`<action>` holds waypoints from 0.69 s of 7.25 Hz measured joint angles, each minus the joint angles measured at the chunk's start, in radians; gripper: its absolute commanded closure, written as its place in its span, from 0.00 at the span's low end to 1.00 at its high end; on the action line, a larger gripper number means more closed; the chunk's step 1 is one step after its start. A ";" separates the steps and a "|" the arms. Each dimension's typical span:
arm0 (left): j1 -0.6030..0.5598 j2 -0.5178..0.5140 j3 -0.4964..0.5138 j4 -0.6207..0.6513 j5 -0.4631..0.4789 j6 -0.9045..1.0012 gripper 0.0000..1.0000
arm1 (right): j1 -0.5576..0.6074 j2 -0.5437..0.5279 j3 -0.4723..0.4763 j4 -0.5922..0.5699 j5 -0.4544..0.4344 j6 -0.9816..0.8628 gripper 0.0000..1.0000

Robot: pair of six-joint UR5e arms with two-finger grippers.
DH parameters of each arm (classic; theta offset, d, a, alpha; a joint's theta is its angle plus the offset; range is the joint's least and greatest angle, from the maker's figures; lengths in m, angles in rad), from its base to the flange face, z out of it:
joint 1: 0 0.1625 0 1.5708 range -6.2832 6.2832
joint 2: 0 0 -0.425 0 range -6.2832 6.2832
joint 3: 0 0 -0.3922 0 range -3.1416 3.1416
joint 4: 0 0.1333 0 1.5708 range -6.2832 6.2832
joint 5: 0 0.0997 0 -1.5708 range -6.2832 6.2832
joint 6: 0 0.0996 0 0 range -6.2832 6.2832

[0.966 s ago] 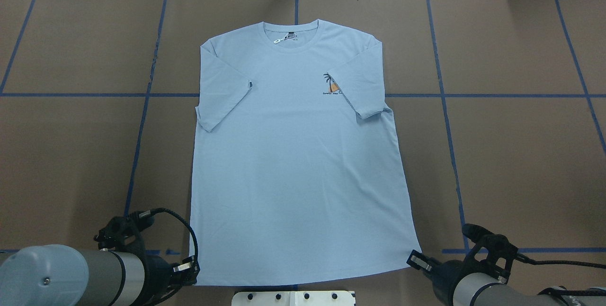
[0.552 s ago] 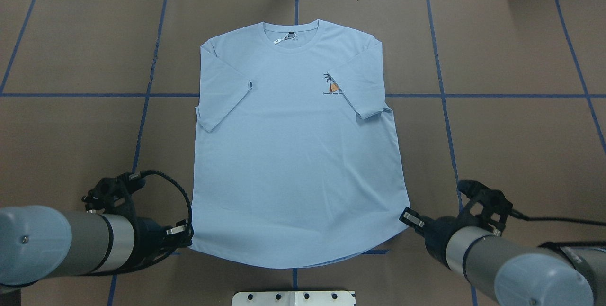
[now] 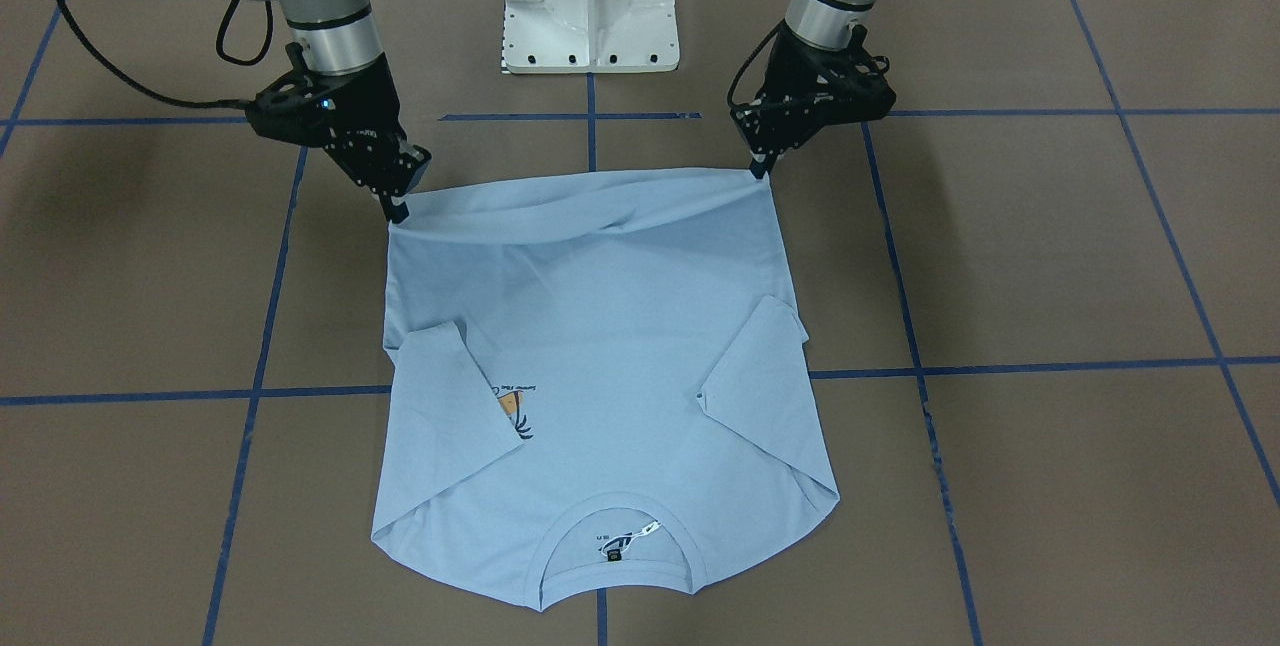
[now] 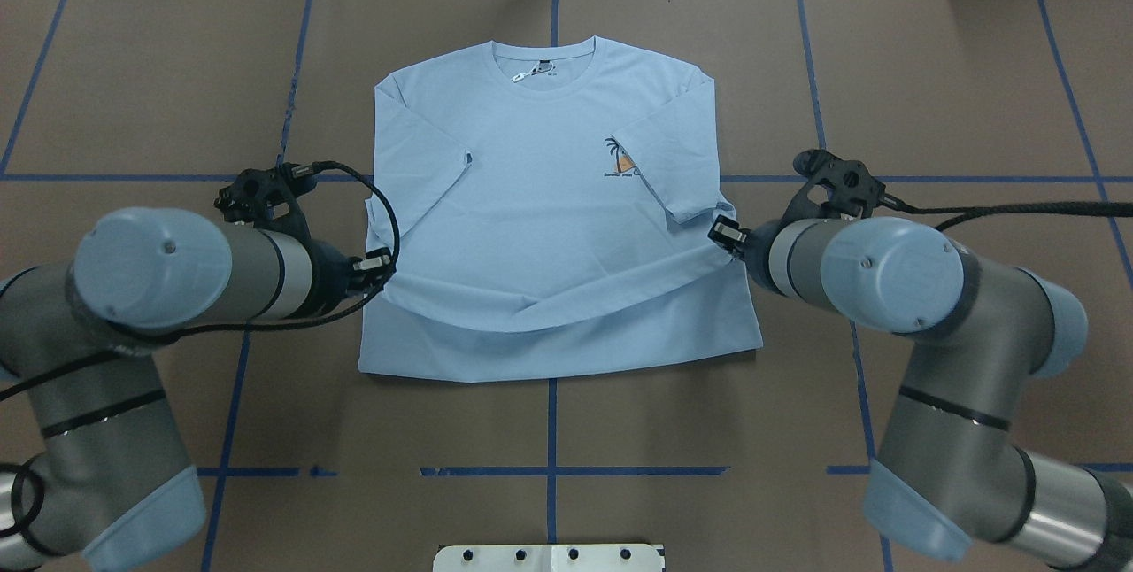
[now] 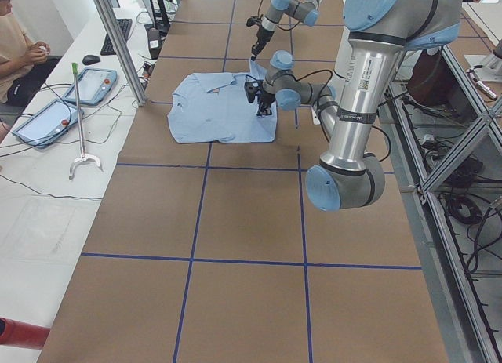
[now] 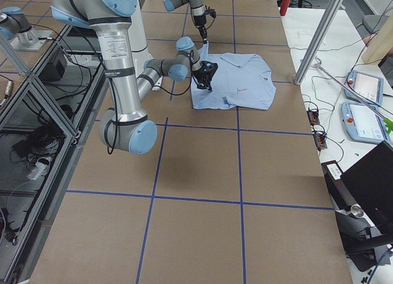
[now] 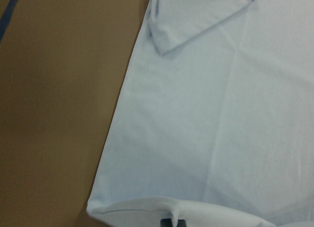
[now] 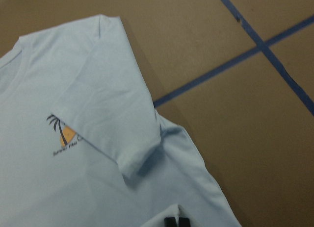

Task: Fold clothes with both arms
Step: 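Lift the hem with both grippers and fold it toward the collar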

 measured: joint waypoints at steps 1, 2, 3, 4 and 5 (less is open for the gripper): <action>-0.059 -0.049 0.085 -0.007 0.001 0.058 1.00 | 0.060 0.079 -0.111 0.002 0.009 -0.049 1.00; -0.112 -0.097 0.177 -0.030 0.003 0.106 1.00 | 0.109 0.158 -0.231 0.004 0.013 -0.096 1.00; -0.156 -0.133 0.271 -0.083 0.004 0.135 1.00 | 0.150 0.228 -0.341 0.007 0.018 -0.135 1.00; -0.188 -0.158 0.365 -0.156 0.006 0.148 1.00 | 0.182 0.296 -0.442 0.008 0.024 -0.163 1.00; -0.205 -0.180 0.439 -0.210 0.018 0.153 1.00 | 0.201 0.353 -0.527 0.010 0.026 -0.178 1.00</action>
